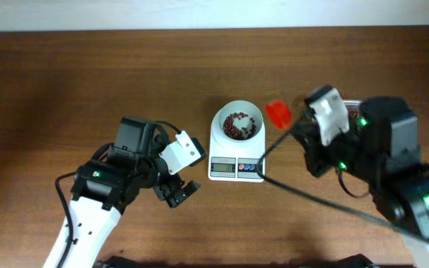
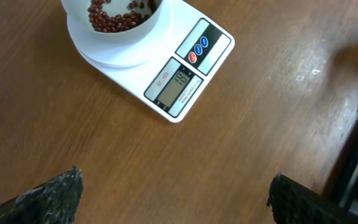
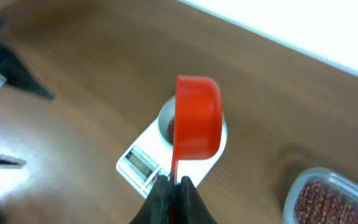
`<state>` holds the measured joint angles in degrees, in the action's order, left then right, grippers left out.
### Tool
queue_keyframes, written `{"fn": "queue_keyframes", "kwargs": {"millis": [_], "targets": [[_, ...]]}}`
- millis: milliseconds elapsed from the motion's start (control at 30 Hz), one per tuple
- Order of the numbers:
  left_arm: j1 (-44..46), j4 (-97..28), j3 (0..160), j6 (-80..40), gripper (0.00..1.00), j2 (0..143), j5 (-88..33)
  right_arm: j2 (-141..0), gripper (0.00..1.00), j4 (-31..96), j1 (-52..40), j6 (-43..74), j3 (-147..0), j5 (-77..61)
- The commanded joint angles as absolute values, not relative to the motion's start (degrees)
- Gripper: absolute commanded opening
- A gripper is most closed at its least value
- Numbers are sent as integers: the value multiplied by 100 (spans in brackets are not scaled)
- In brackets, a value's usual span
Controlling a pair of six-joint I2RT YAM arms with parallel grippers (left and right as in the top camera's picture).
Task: Scoop and weigh 50g on scale
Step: 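Move the empty scoop with right gripper back to the bean tub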
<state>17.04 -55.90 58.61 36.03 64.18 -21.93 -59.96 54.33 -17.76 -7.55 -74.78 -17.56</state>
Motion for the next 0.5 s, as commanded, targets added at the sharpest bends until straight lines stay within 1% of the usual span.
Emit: {"fn": "queue_keyframes", "kwargs": {"millis": [0, 67, 133, 167, 200, 233, 300, 467], "targets": [[1671, -5583, 5944, 3671, 99, 6401, -2272, -5605, 4, 5948, -1750, -95, -7496, -1730], [1671, -5581, 5946, 3671, 99, 6401, -2274, -5223, 4, 6289, -1750, 414, -7498, -1730], [1671, -5581, 5944, 3671, 99, 6401, -2272, -5015, 4, 6132, -1750, 1490, -7498, -1734], [1671, -5581, 5944, 3671, 99, 6401, -2274, -4952, 4, 5946, -1752, 2316, -7498, -1802], [1671, -5583, 5944, 3671, 99, 6401, -2274, -4947, 4, 5815, -1752, 2585, -7498, -1973], [1671, -5581, 5944, 3671, 99, 6401, -2274, -4947, 4, 5625, -1752, 2777, -7496, -2322], [1671, -5581, 5944, 3671, 99, 6401, -2274, -4947, 4, 5529, -1756, 2928, -7496, -2528], [1671, -5583, 5944, 3671, 99, 6401, -2272, -4954, 4, 5546, -1761, 2941, -7496, -2515]]}}
